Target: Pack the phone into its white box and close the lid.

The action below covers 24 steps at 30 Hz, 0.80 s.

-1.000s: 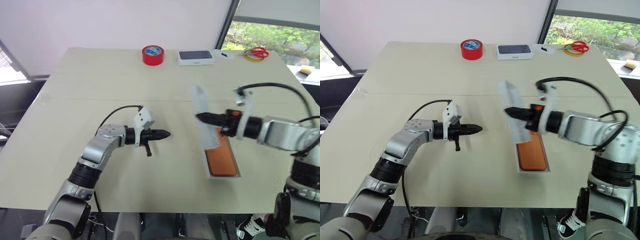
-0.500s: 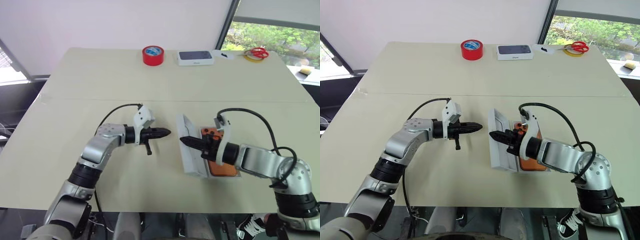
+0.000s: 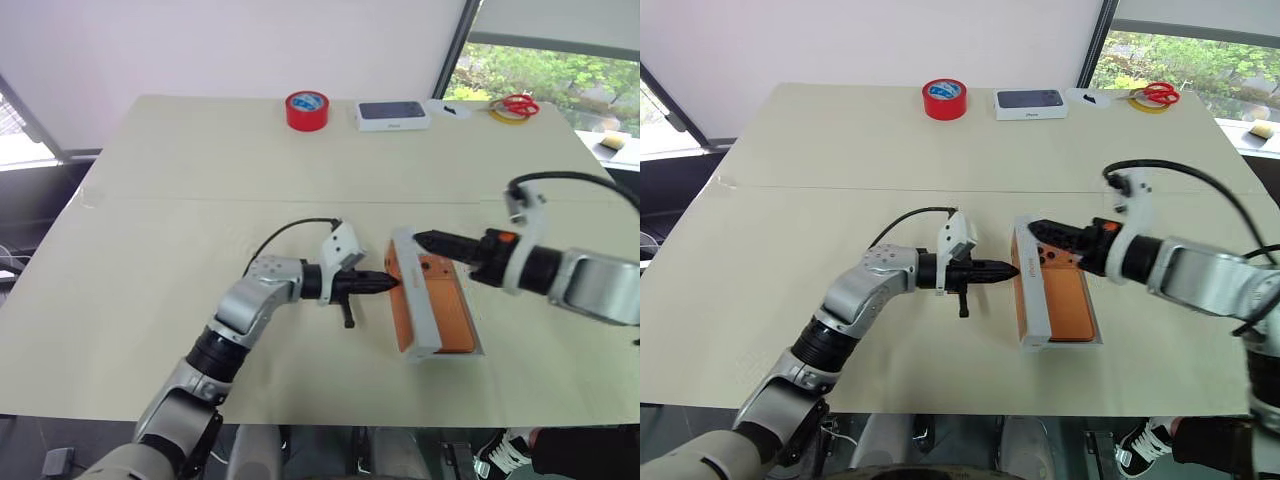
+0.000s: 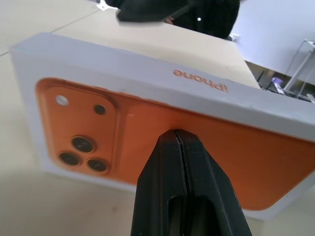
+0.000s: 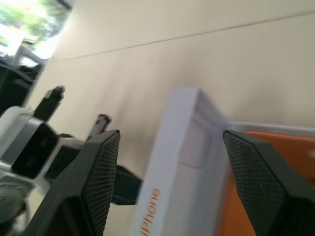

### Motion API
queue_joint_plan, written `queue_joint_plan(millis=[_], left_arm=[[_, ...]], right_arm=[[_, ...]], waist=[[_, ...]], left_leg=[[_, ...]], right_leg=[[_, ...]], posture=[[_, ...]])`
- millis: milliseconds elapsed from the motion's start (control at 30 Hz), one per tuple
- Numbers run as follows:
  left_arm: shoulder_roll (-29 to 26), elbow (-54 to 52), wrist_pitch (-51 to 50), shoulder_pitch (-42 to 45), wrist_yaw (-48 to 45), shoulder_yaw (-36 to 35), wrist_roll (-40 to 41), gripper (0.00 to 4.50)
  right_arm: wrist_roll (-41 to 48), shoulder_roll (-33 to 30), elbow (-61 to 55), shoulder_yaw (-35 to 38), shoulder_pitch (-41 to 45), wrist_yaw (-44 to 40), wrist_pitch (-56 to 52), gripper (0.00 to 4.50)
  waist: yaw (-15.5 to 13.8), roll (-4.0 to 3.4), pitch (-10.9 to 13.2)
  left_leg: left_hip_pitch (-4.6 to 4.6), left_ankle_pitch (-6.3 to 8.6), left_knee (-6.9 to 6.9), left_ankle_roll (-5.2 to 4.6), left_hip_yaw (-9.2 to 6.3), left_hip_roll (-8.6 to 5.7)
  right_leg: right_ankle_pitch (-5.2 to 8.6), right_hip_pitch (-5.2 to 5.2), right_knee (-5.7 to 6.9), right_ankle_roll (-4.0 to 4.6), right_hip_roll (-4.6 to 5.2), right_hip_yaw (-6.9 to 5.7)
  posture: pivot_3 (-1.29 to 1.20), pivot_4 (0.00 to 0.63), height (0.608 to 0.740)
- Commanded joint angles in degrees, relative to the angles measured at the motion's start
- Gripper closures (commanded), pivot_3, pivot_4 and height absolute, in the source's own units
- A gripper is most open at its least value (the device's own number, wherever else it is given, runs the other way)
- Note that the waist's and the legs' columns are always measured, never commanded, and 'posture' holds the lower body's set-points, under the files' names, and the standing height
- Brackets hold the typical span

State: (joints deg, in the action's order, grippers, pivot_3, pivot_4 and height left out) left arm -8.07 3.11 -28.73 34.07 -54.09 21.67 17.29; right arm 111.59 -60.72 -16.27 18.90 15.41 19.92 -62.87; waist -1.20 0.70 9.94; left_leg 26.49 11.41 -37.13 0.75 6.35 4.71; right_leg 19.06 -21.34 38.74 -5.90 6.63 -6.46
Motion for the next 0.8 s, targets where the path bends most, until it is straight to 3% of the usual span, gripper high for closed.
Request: queue_joint_plan(millis=[33,100,233,467,800], left_arm=[[2.51,1.09,0.36,1.72,1.22,1.97,-1.48,4.5],[3.36,2.03,0.63,2.02,1.61,2.45,-2.11,4.5],[5.08,3.43,1.99,2.18,2.82,3.39,-3.72,4.5],[5.03,2.57,-0.76,2.16,4.43,-0.36,-1.86,4.5],[-7.51,-2.76,-11.57,2.09,-1.01,-2.82,1.21,4.5]], right_arm=[[-6.52,-4.9,-0.36,4.87,-4.29,-1.81,-0.65,1.53],[-9.62,-6.02,-0.98,5.81,-6.28,-3.69,-0.58,2.35],[-22.69,-8.92,-5.22,5.49,-10.4,-9.77,-0.94,4.46],[-45.05,-9.94,-12.55,-1.58,-13.98,-19.3,2.87,4.49],[-59.26,-5.68,-13.16,-6.94,-12.72,-26.87,2.9,4.49]], waist=[[0.11,0.02,0.0],[0.4,0.02,0.0],[0.45,-0.05,-0.03],[0.45,-0.03,-0.03],[0.43,-0.04,-0.03]], left_leg=[[-0.01,0.0,0.01,0.0,0.01,0.0],[-0.01,0.0,0.01,0.0,0.0,0.0],[-0.03,0.0,0.04,0.0,-0.01,0.03],[-0.01,0.0,0.03,0.0,-0.05,0.03],[-0.02,0.0,0.03,0.01,-0.05,0.03]], right_leg=[[0.0,0.0,-0.04,0.0,-0.01,0.0],[0.0,0.02,-0.05,0.0,-0.01,0.0],[0.0,-0.03,-0.04,0.0,-0.06,0.02],[0.0,-0.03,-0.07,0.0,-0.05,0.02],[0.0,-0.02,-0.06,0.0,-0.05,0.02]], posture=[[0.0,0.15,0.73],[0.0,0.15,0.73],[0.0,0.15,0.73],[0.0,0.15,0.73],[0.0,0.15,0.73]])
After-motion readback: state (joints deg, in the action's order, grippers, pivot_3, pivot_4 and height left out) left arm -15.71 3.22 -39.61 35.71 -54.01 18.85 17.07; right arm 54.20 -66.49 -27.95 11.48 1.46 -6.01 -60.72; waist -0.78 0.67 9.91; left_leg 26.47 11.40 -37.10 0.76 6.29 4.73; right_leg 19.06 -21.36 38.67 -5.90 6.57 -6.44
